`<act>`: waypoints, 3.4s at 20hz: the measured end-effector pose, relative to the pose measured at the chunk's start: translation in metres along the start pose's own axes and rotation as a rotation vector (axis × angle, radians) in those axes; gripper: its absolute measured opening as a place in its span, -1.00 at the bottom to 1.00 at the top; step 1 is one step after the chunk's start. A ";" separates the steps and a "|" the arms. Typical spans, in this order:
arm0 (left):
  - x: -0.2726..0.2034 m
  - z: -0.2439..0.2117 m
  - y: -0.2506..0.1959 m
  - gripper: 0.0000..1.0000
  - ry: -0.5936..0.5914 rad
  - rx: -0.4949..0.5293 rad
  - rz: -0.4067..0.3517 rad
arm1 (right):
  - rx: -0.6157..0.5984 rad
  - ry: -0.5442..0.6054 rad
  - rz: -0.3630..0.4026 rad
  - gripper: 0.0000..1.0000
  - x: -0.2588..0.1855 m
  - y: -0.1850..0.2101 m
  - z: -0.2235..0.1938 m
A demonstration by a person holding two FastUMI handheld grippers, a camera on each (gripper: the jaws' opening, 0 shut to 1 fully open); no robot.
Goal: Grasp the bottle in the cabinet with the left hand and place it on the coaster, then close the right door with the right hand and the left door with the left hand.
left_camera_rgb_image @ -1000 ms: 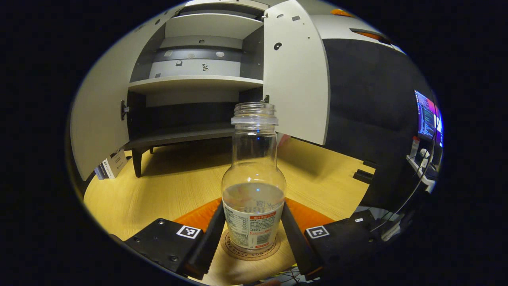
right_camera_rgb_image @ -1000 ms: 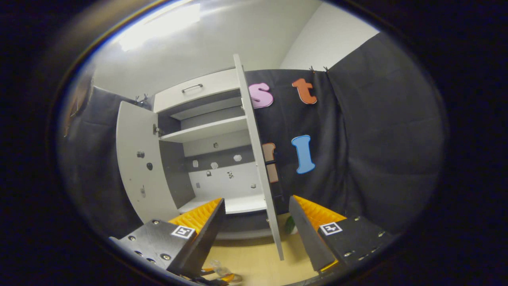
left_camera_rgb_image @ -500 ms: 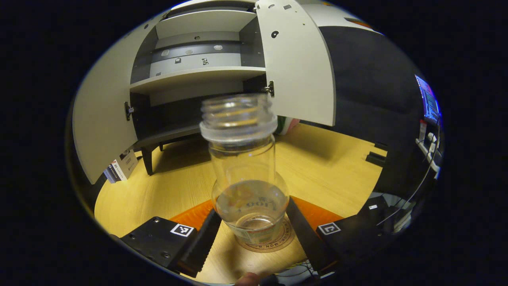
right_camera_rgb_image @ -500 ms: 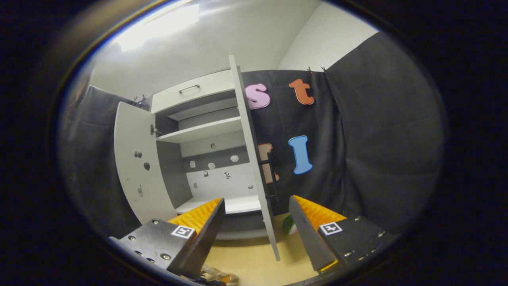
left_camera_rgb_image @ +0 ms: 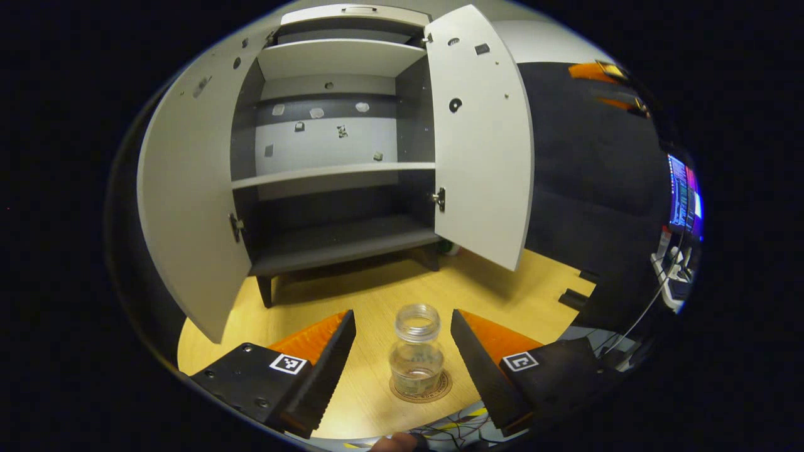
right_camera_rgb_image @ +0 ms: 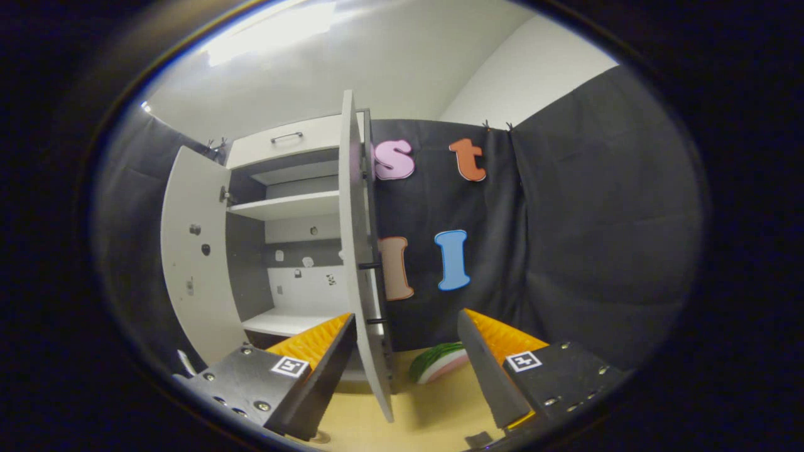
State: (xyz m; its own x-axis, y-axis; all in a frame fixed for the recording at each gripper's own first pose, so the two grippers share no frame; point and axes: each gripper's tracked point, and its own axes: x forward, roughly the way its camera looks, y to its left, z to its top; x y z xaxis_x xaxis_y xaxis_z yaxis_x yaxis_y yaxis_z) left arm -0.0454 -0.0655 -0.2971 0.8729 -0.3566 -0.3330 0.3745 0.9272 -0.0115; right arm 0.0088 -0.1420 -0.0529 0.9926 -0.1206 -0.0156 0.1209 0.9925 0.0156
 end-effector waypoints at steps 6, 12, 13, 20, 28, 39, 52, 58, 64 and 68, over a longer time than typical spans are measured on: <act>-0.052 0.123 0.026 0.92 -0.155 -0.125 0.040 | 0.034 0.006 -0.059 0.96 0.081 -0.028 -0.008; -0.090 0.179 0.063 0.89 -0.224 -0.116 0.101 | -0.043 0.020 -0.074 1.00 0.144 -0.026 -0.012; -0.094 0.182 0.065 0.89 -0.225 -0.116 0.103 | -0.046 0.026 -0.051 0.97 0.150 -0.019 -0.010; -0.134 0.194 0.123 0.91 -0.171 -0.052 0.223 | -0.055 0.070 -0.004 0.82 0.152 -0.002 0.007; -0.180 0.175 0.171 0.92 -0.083 -0.049 0.252 | -0.027 0.159 0.146 0.82 0.154 0.011 0.000; -0.204 0.213 0.203 0.89 -0.202 -0.091 0.406 | -0.086 0.137 0.226 0.82 0.147 0.086 -0.005; -0.248 0.174 0.274 0.90 -0.139 -0.158 0.561 | -0.022 0.150 0.166 0.81 0.149 0.106 -0.009; -0.230 0.167 0.298 0.91 -0.128 -0.201 0.565 | 0.011 0.178 0.228 0.82 0.148 0.154 -0.020; -0.198 0.181 0.312 0.86 -0.150 -0.260 0.541 | 0.071 0.134 0.207 0.93 0.130 0.155 0.011; -0.175 0.212 0.325 0.86 -0.180 -0.210 0.530 | 0.129 0.075 0.238 0.93 0.091 0.147 0.043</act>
State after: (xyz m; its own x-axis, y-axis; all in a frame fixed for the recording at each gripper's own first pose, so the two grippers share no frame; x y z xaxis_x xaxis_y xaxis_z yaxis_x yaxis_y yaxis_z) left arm -0.0105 0.2739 -0.0430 0.9700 0.1639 -0.1796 -0.1804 0.9804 -0.0796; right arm 0.1177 -0.0075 -0.0086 0.9901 0.1217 -0.0698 -0.1098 0.9818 0.1550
